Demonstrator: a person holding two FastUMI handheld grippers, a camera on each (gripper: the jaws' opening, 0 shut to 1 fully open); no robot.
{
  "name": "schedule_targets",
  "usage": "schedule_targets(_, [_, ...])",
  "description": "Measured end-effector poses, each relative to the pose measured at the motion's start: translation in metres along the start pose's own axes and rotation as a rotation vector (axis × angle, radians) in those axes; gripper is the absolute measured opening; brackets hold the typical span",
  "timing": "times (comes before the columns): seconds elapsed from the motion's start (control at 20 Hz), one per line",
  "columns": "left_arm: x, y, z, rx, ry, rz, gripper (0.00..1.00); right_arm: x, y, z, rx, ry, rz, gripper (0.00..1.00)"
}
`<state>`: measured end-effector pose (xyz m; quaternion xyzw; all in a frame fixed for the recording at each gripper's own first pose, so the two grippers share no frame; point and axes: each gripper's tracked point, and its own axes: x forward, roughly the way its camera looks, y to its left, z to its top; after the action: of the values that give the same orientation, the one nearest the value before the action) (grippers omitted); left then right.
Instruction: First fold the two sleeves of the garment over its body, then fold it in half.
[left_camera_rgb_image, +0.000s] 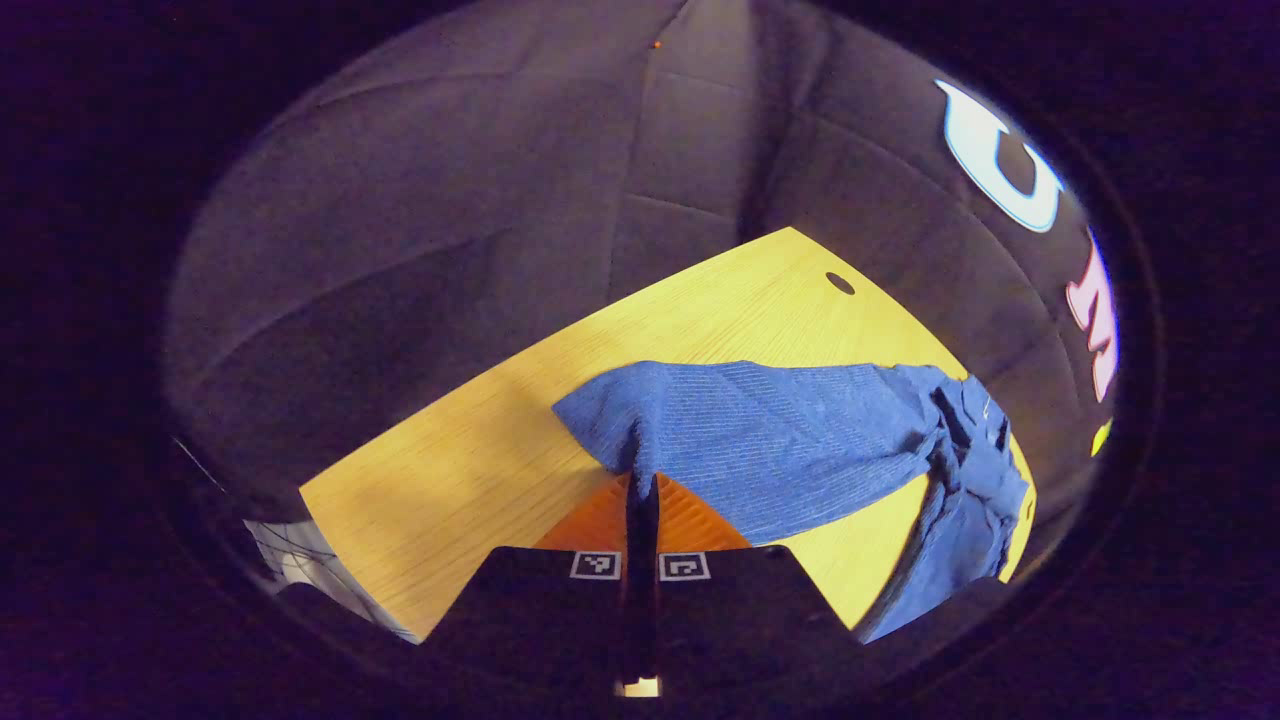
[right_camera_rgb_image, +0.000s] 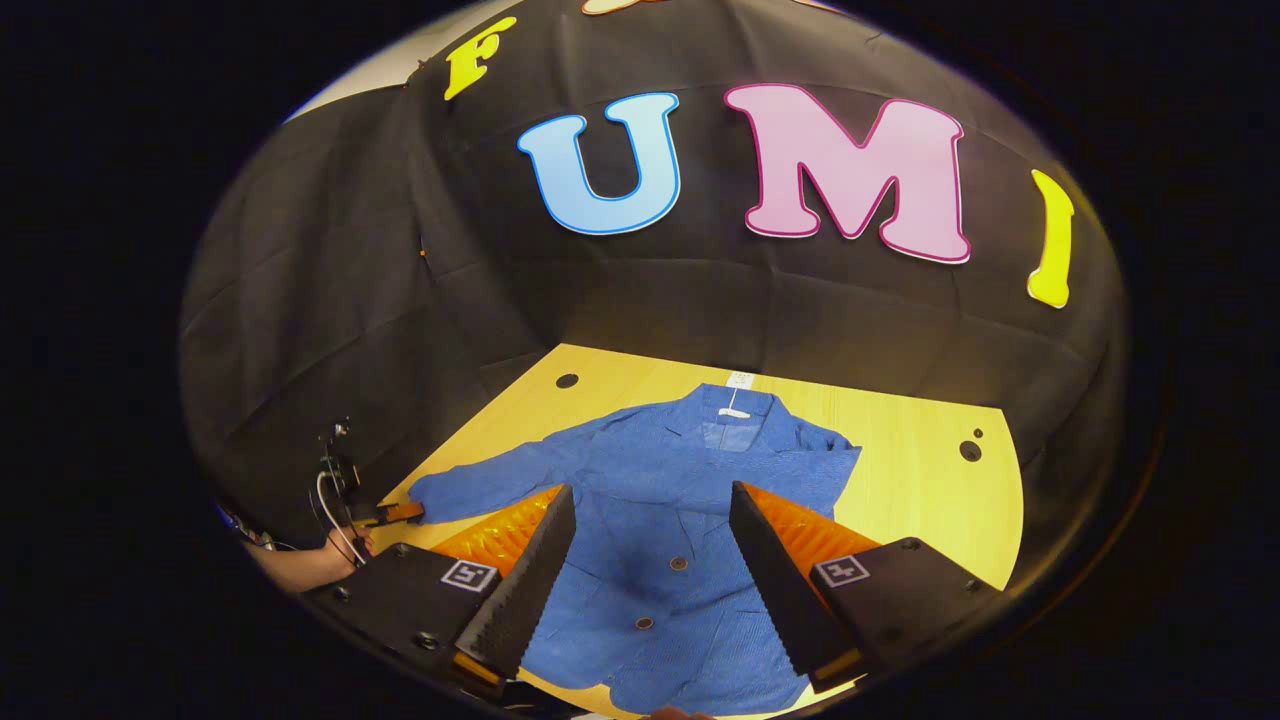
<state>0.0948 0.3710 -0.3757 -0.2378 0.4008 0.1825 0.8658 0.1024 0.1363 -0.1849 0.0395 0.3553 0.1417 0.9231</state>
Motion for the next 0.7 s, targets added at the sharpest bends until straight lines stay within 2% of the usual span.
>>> schedule_targets(0.15, [0.0,0.008,0.0,0.048,0.022,0.016,0.0,-0.004,-0.004,-0.007,0.016,0.003,-0.007,0.99])
schedule_targets(0.4, [-0.009,-0.005,0.005,0.078,0.014,0.012,0.0,-0.013,-0.018,-0.019,0.027,-0.001,-0.032,0.99])
schedule_targets(0.6, [-0.021,-0.039,0.023,0.151,-0.041,-0.024,0.0,-0.017,-0.024,-0.027,0.068,0.0,-0.036,0.99])
schedule_targets(0.7, [-0.029,-0.072,0.034,0.176,-0.062,-0.067,0.0,-0.021,-0.029,-0.033,0.079,0.004,-0.041,0.99])
